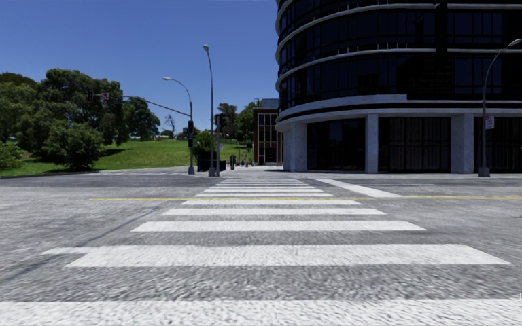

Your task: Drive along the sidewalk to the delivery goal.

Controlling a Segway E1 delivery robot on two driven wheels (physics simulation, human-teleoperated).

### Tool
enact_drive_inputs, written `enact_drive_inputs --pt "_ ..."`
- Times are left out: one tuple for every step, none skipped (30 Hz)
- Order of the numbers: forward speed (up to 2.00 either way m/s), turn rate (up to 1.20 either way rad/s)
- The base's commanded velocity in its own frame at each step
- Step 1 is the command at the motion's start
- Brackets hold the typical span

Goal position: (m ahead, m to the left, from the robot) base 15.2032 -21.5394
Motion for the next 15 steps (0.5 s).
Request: enact_drive_inputs --pt "2.00 0.00" --pt "2.00 0.00" --pt "2.00 0.00" --pt "2.00 0.00" --pt "2.00 0.00" --pt "2.00 0.00" --pt "2.00 0.00" --pt "2.00 0.00" --pt "2.00 0.00" --pt "2.00 0.00" --pt "2.00 0.00" --pt "2.00 0.00" --pt "2.00 0.00" --pt "2.00 0.00" --pt "2.00 0.00"
